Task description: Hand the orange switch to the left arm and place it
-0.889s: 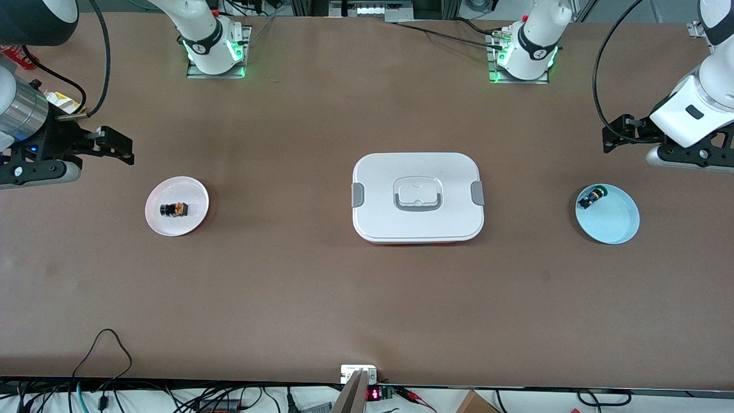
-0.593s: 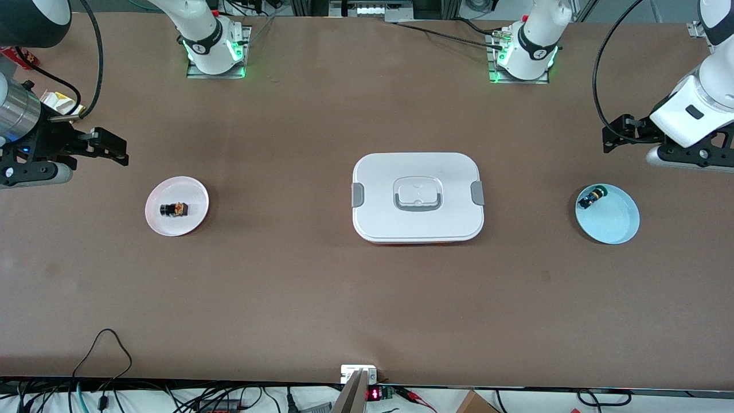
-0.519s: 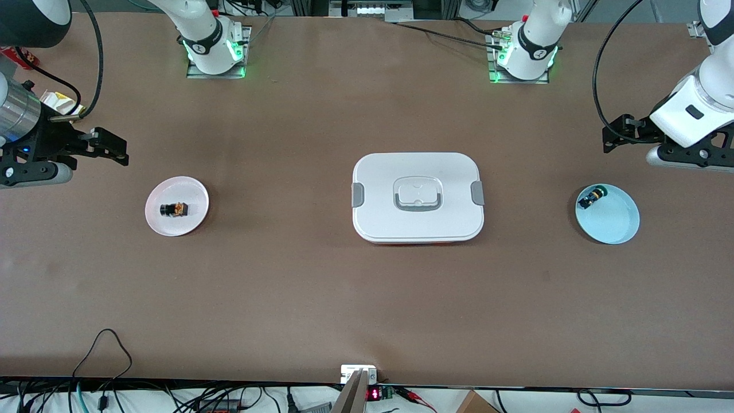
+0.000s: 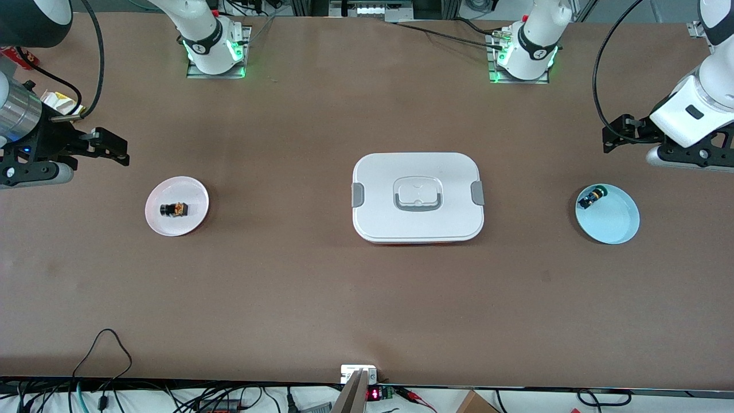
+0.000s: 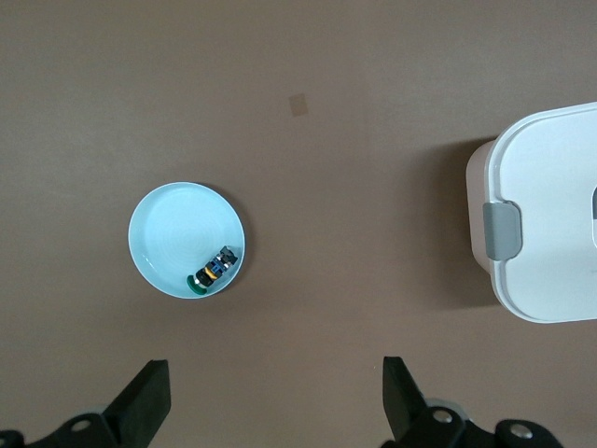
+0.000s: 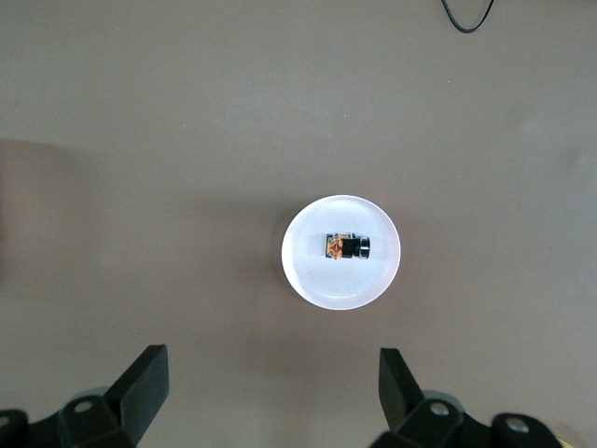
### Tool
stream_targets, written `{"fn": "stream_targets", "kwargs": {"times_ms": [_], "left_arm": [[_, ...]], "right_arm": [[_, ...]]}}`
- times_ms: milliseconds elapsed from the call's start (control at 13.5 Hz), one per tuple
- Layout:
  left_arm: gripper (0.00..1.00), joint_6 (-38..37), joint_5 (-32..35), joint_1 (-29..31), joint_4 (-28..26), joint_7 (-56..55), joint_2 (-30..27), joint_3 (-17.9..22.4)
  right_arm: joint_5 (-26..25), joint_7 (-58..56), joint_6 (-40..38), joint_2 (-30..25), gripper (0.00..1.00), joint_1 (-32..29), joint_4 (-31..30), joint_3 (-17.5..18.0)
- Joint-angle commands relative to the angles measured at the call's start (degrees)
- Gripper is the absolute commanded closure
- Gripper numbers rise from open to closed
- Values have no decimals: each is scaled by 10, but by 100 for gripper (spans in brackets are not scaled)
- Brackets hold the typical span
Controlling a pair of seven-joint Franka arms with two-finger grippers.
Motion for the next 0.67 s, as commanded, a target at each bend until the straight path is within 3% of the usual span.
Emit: {"fn": "stream_targets", "kwargs": {"times_ms": [0, 296, 593], "left_arm": [[0, -13, 13, -2, 18, -5, 8, -2], [0, -13, 14, -2, 18, -5, 8, -2], [0, -13, 14, -2, 18, -4, 8, -2]], "right_arm": [[2, -10, 3, 34, 0, 4, 7, 4], [-12, -9, -4, 60, 0, 6, 5, 0], [-22, -9, 43, 72, 0, -11, -33, 0]]}}
